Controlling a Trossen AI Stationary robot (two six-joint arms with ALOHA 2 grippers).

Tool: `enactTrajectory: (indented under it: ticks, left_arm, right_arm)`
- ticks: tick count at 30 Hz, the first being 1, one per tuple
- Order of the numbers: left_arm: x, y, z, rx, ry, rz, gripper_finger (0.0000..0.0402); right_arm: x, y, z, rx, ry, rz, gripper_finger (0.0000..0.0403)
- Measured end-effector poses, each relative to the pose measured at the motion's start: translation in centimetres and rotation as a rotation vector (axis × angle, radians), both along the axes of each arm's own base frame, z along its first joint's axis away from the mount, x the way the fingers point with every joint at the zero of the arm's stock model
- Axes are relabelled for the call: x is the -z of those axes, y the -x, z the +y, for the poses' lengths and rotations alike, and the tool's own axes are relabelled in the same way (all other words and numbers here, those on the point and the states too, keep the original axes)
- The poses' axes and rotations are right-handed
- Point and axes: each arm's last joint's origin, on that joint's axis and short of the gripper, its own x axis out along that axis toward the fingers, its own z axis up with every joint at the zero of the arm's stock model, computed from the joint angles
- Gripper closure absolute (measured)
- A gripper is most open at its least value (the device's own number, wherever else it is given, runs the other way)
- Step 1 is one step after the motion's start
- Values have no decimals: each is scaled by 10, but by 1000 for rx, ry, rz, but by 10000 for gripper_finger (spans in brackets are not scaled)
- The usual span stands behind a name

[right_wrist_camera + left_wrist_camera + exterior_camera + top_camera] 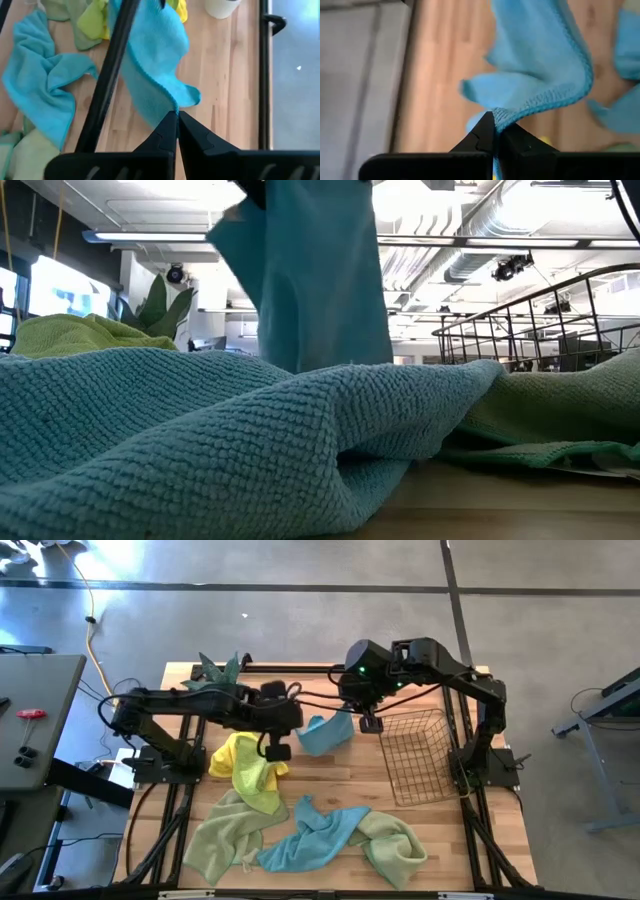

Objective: Fold microfiber towels
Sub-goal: Fold the top blue microfiber cloth

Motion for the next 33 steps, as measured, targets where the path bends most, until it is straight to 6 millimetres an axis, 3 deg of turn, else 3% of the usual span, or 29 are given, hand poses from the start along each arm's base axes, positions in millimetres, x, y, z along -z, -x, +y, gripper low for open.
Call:
enactTrajectory:
  ticks: [6, 14, 21, 33]
  left_arm:
    - [-18, 5, 14, -18, -239, 57, 402]
    - [-27, 13, 50, -95, -524, 210, 401]
    - [-41, 12, 70, -167, -738, 276, 401]
    - [-48, 5, 73, -92, -787, 273, 401]
  right_arm:
    - [-4, -2, -12, 96, 129, -46, 403]
    - [-10, 4, -41, 246, 319, -50, 403]
    - [-21, 5, -48, 321, 513, -92, 403]
    - [-27, 5, -49, 336, 581, -113, 403]
